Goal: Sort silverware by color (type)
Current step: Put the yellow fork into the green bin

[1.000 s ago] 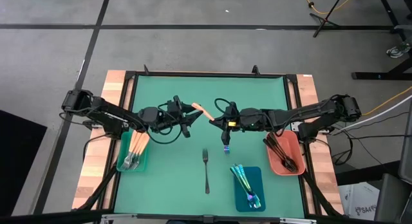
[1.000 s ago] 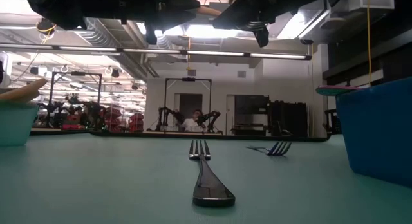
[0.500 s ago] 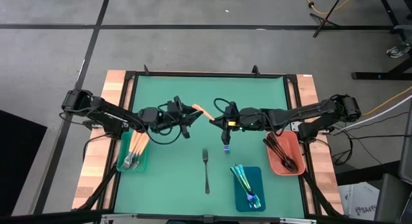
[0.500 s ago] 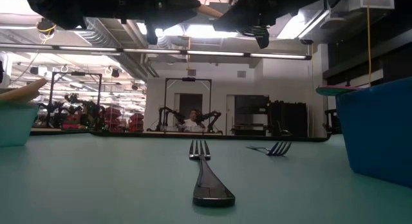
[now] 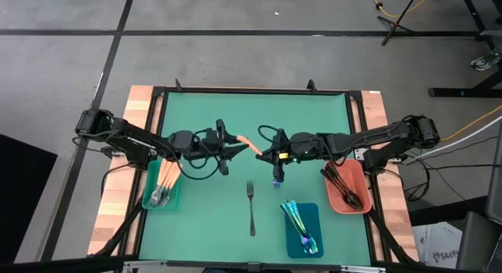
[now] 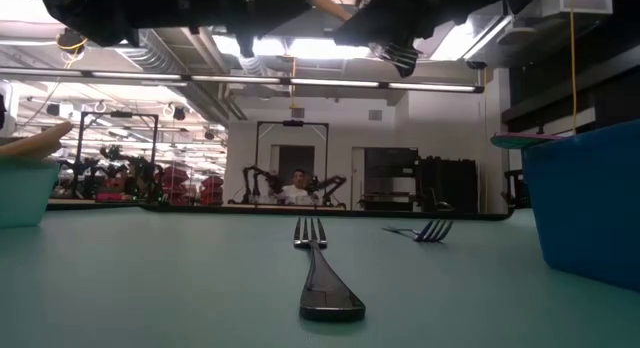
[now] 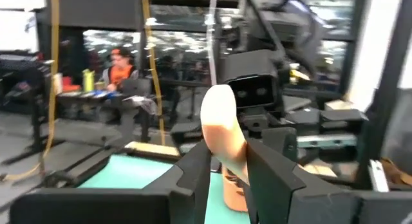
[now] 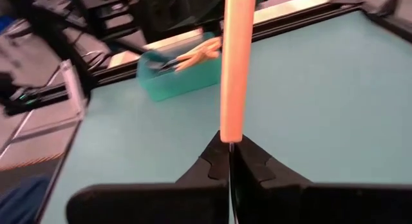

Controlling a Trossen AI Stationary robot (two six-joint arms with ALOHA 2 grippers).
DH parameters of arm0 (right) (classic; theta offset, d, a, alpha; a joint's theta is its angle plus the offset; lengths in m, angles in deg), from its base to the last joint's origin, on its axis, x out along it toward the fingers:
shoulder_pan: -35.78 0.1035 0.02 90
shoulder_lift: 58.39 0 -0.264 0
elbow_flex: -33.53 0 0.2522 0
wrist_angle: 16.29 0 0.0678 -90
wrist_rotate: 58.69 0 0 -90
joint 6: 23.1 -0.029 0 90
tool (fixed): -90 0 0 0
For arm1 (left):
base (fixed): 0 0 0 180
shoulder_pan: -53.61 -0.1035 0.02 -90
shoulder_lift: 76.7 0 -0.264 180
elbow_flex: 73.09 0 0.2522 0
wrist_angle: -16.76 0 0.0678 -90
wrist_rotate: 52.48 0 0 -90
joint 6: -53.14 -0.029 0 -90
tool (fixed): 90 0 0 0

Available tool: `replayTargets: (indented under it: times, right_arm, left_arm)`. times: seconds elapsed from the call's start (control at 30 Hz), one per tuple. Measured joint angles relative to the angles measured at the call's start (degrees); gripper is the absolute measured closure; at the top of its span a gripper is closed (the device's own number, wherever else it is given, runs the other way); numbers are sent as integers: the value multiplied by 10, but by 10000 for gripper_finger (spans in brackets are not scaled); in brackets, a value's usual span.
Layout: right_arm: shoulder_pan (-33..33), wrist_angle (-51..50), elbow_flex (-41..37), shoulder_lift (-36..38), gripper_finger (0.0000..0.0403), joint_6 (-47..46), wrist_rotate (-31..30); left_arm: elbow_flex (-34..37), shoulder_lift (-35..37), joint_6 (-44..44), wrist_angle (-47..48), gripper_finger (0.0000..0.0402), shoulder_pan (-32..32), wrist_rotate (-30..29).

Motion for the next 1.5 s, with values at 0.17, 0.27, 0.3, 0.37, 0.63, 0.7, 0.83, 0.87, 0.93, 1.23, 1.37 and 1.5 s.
replayTargets:
  times: [0.17,0.27,0.3,0.37,0.63,0.7,0.83,0.87,0.93,1.23,1.37,1.5]
  right_arm:
    - [0,0,0,0,403,5,40]
    - [0,0,0,0,403,6,52]
    - [0,0,0,0,403,6,56]
    - [0,0,0,0,403,6,63]
    - [0,0,0,0,403,6,66]
    - [0,0,0,0,403,6,66]
    - [0,0,0,0,403,6,65]
    - [0,0,0,0,403,7,65]
    - [0,-1,0,0,403,10,65]
    - [0,-2,0,0,403,23,65]
    - [0,-2,0,0,396,21,50]
    - [0,0,0,0,366,16,45]
  left_arm:
    - [0,0,-40,-9,311,0,51]
    - [0,0,-61,-18,311,0,69]
    - [0,0,-69,-20,311,0,74]
    - [0,0,-75,-22,311,0,82]
    - [0,0,-74,-23,310,0,85]
    - [0,0,-75,-23,310,0,85]
    - [0,0,-75,-23,317,0,85]
    - [0,0,-74,-23,323,0,86]
    - [0,0,-72,-23,340,1,90]
    - [0,0,-69,-23,358,1,91]
    - [0,0,-71,-23,358,1,89]
    - [0,0,-76,-23,358,1,85]
